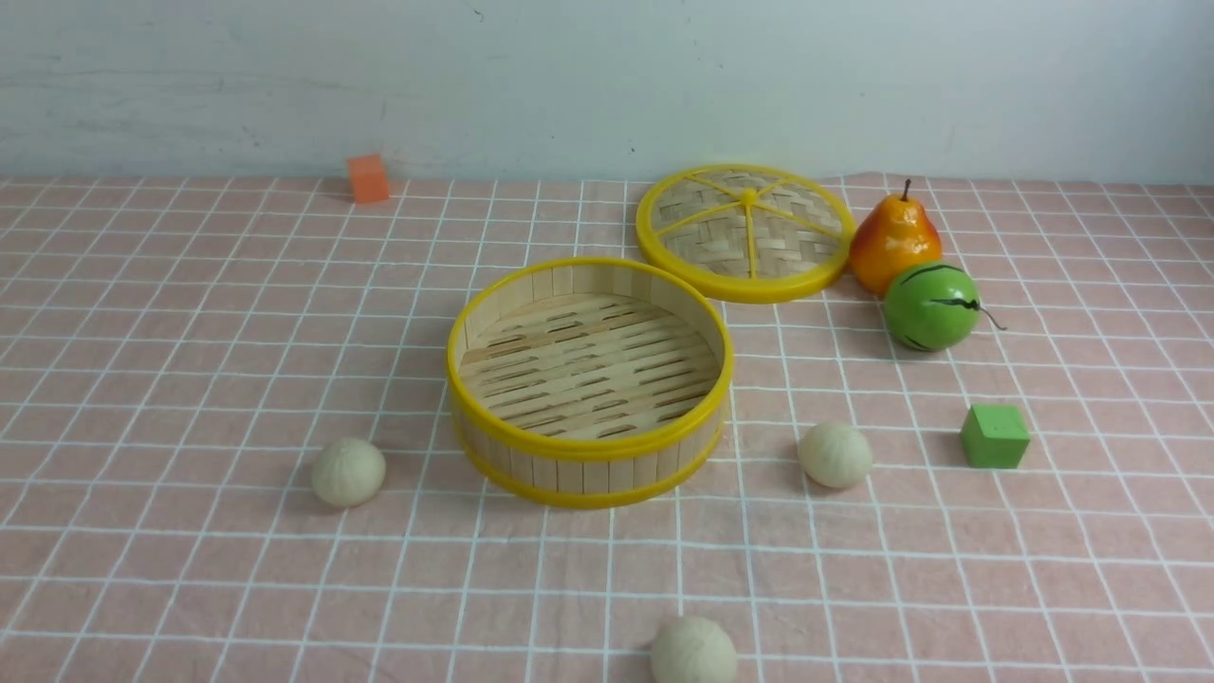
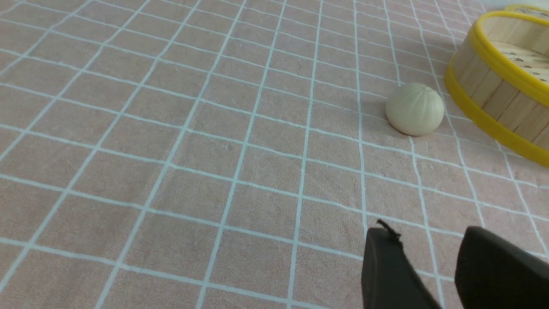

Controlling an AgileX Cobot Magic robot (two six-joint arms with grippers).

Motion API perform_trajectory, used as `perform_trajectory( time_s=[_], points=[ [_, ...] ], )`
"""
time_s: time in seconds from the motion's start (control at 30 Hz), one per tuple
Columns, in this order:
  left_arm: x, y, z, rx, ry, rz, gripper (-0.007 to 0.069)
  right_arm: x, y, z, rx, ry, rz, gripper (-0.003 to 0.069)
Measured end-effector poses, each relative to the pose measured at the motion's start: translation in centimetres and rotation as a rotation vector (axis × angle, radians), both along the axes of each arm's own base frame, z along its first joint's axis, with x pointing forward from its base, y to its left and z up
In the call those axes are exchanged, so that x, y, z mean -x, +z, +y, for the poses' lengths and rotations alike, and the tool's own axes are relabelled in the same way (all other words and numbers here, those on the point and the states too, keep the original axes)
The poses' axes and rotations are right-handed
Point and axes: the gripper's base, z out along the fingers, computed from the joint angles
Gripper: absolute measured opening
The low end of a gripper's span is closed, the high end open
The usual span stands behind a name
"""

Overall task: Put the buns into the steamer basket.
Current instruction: Use the left arm to grab a steamed stuffed bun

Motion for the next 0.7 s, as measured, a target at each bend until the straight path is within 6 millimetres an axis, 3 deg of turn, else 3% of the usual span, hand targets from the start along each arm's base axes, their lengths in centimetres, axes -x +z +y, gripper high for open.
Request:
perform_trajectory(
  time_s=[0.7],
  points=[
    [-0.05, 0.19, 0.25, -0.077, 0.006, -0.021, 0.0238, 0.00, 0.00, 0.01, -0.002, 0.000, 0.000, 0.0239]
  ],
)
